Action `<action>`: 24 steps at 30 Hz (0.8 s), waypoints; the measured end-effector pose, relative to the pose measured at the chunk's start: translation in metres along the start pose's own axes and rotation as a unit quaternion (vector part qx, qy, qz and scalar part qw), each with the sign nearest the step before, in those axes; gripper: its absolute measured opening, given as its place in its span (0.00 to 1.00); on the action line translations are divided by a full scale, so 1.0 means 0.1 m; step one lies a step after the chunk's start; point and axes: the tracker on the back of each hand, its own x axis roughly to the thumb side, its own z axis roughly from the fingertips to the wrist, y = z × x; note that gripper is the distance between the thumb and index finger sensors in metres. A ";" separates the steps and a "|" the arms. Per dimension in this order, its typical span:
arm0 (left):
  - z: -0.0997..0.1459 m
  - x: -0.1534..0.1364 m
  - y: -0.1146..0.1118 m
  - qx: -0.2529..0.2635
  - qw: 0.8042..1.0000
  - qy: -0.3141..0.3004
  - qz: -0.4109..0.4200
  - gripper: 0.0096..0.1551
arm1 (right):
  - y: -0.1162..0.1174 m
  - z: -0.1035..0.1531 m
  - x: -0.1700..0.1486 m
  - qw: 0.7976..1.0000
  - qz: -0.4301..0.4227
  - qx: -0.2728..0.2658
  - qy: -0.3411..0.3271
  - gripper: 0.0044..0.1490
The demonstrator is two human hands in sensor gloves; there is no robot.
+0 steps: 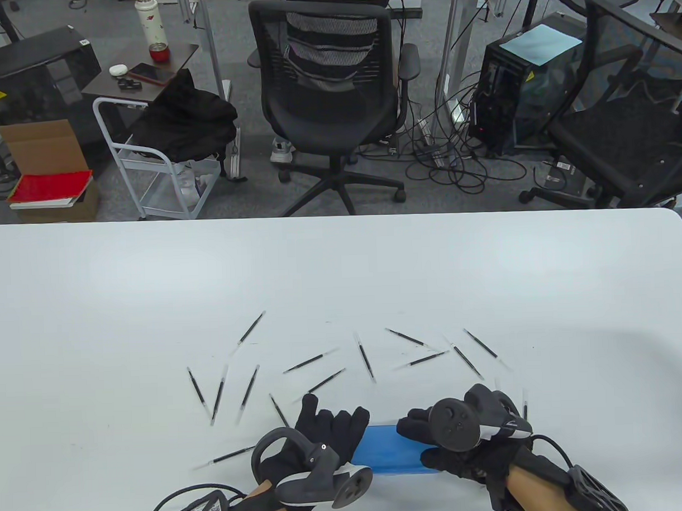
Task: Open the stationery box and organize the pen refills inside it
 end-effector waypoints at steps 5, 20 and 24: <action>0.00 -0.02 0.01 0.005 1.000 0.010 -0.002 0.71 | -0.01 -0.08 -0.07 0.999 -0.031 0.011 0.002 0.41; 0.03 -0.04 0.02 0.018 0.999 0.024 -0.019 0.78 | -0.12 -0.31 -0.30 0.992 -0.118 0.021 0.031 0.38; 0.02 -0.06 0.02 0.014 0.999 0.028 -0.017 0.77 | -0.13 -0.34 -0.35 0.990 -0.130 0.022 0.041 0.38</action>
